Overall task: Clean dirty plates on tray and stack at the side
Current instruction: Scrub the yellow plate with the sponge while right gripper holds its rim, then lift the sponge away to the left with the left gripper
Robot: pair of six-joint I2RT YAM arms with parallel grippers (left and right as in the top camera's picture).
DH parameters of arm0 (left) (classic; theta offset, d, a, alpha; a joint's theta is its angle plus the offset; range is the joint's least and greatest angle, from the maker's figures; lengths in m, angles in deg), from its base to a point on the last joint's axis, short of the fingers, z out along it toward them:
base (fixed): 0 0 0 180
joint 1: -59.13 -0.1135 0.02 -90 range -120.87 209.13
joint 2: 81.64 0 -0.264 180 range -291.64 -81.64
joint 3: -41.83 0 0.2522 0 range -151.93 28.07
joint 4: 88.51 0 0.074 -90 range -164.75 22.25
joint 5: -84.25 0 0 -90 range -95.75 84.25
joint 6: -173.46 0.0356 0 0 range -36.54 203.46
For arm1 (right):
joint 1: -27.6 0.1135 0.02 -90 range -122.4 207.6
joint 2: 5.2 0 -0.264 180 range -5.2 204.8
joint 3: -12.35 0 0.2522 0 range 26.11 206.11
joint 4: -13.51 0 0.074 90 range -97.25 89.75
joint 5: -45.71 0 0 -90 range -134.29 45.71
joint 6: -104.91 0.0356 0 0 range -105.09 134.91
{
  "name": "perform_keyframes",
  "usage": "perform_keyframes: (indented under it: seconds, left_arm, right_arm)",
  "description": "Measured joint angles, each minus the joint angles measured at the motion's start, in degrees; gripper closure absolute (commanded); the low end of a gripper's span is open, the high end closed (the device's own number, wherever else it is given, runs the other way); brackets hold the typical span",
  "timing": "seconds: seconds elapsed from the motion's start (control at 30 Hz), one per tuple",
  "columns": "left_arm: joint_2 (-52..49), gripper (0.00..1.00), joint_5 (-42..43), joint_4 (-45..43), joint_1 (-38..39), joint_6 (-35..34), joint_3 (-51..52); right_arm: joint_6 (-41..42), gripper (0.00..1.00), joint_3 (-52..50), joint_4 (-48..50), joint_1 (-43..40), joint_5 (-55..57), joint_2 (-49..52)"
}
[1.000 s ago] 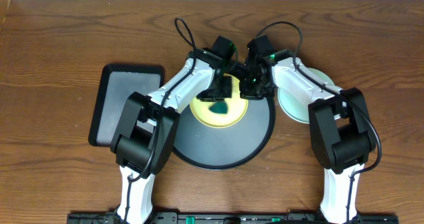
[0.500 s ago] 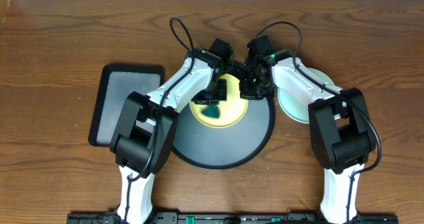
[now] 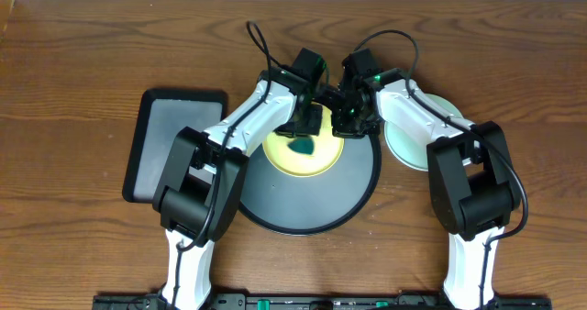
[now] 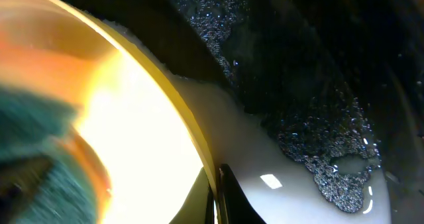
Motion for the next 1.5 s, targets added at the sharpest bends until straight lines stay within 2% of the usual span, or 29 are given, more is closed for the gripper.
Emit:
perform_keyframes:
  seconds: [0.2, 0.37, 0.57, 0.67, 1.07, 1.5]
  left_arm:
    - [0.0, 0.92, -9.4, 5.9, -1.0, -1.5, -1.1]
    - [-0.5, 0.92, -10.6, 14.4, -4.2, -3.0, -6.1]
    - [-0.6, 0.92, -10.8, 25.7, -9.6, -3.2, -17.6]
    - [0.1, 0.92, -10.7, 26.3, -11.6, -3.2, -20.6]
    - [2.4, 0.92, -10.6, 26.2, -15.9, -3.2, -20.8]
    - [2.4, 0.92, -10.5, 26.3, -15.8, -3.2, -20.8]
  right_arm:
    - [0.0, 0.99, 0.0, 0.0, 0.0, 0.0, 0.0]
    - [0.0, 0.99, 0.0, -0.1, 0.0, 0.0, 0.0]
    - [0.0, 0.99, 0.0, -0.2, 0.0, 0.0, 0.0]
    - [0.0, 0.99, 0.0, -0.2, 0.0, 0.0, 0.0]
    - [-3.4, 0.99, -0.5, -1.4, 0.1, 0.8, -1.0]
    - [-6.4, 0.99, -1.6, -2.4, 0.2, 13.2, -14.5]
